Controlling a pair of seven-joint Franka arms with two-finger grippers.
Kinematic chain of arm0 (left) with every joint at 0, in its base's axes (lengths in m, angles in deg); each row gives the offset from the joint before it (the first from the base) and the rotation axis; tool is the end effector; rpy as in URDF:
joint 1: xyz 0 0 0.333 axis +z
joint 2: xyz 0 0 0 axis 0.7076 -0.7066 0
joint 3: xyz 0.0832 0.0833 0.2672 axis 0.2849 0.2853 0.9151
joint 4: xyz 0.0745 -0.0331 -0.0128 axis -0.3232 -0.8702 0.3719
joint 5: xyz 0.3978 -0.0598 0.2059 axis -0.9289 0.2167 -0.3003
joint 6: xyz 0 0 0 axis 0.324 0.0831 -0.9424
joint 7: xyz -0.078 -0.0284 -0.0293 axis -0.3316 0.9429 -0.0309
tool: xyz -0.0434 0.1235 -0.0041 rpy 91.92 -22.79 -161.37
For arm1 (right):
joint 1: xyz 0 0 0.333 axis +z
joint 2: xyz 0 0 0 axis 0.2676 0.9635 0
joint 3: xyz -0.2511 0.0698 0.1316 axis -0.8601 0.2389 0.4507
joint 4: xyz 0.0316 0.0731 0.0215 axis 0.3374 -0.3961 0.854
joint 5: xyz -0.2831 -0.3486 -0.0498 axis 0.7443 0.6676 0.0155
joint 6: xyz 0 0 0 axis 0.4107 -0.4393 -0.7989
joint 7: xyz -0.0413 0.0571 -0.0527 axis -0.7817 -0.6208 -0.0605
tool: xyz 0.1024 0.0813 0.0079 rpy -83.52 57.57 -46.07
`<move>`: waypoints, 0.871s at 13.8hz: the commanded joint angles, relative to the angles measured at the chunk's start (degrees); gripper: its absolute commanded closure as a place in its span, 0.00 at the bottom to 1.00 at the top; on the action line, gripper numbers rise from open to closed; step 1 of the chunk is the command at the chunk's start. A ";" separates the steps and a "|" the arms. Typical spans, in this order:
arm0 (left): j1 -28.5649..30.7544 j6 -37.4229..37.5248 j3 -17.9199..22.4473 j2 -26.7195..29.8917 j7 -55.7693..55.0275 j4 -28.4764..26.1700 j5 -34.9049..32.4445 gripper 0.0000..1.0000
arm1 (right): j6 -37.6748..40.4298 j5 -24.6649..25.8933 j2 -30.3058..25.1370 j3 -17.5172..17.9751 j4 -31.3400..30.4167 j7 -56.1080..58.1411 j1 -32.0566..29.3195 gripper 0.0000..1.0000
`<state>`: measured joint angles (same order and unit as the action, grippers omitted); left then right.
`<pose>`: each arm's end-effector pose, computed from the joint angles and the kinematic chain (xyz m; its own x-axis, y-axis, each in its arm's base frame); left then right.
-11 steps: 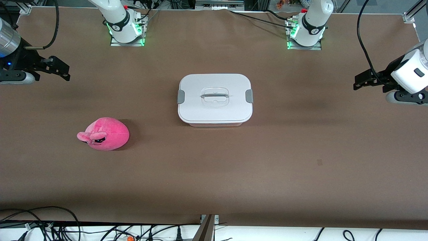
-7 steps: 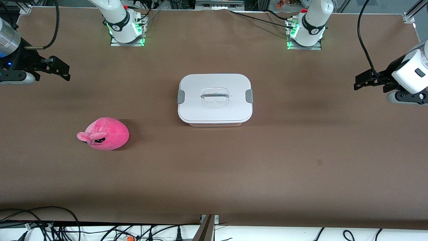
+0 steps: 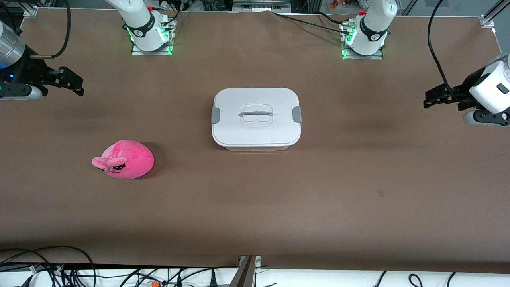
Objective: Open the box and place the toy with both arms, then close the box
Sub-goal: 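Move the left gripper over the white box lid handle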
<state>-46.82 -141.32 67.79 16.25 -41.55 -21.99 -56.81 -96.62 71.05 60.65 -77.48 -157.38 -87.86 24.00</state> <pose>0.6338 -0.0177 0.5444 0.9891 -0.0373 -0.1428 -0.0342 -0.9991 0.0242 0.6027 0.0359 0.5547 0.9995 0.0305 -0.0117 0.0310 -0.9985 0.0450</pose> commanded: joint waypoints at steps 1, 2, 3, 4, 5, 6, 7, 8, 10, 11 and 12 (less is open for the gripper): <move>0.11 0.85 -0.07 -0.91 -0.01 1.81 1.02 0.00 | 0.31 -0.54 0.63 -0.42 1.26 0.67 0.40 0.00; 0.02 0.85 -0.07 -0.91 -0.10 1.81 1.02 0.00 | 0.39 -0.54 0.63 -0.42 1.26 0.67 0.40 0.00; 0.02 0.85 -0.16 -0.91 -0.10 1.81 1.02 0.00 | 0.39 -0.54 0.63 -0.42 1.17 0.67 0.40 0.00; -0.15 0.85 -0.33 -0.91 -0.10 1.81 1.10 0.00 | 0.31 -0.54 0.63 -0.42 1.26 0.67 0.40 0.00; -0.50 0.85 -0.51 -0.91 -0.10 1.81 1.10 0.00 | 0.39 -0.54 0.63 -0.42 1.17 0.67 0.40 0.00; -0.94 0.76 -0.68 -1.00 -0.02 1.90 1.19 0.00 | 0.39 -0.54 0.63 -0.42 1.26 0.67 0.40 0.00; -1.99 0.67 -1.12 -1.61 -0.01 1.99 1.71 0.00 | 0.39 -0.54 0.63 -0.42 1.17 0.67 0.40 0.00; -3.13 0.67 -1.39 -2.14 0.07 2.25 2.15 0.00 | 0.48 -0.54 0.63 -0.42 1.17 0.67 0.40 0.00; -5.85 0.67 -1.82 -2.67 0.07 2.78 2.59 0.00 | 0.48 -0.54 0.63 -0.42 1.17 0.67 0.40 0.00; -7.78 0.67 -1.83 -2.67 0.16 2.95 2.77 0.00 | 0.39 -0.54 0.63 -0.42 1.26 0.67 0.40 0.00; -10.59 0.67 -1.83 -2.76 0.25 2.95 2.69 0.00 | 0.39 -0.54 0.63 -0.42 1.17 0.67 0.40 0.00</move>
<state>-53.33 -141.35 65.50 14.68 -41.54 -21.50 -55.20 -96.62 71.05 60.69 -77.48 -157.38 -87.85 24.02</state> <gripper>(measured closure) 0.000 0.000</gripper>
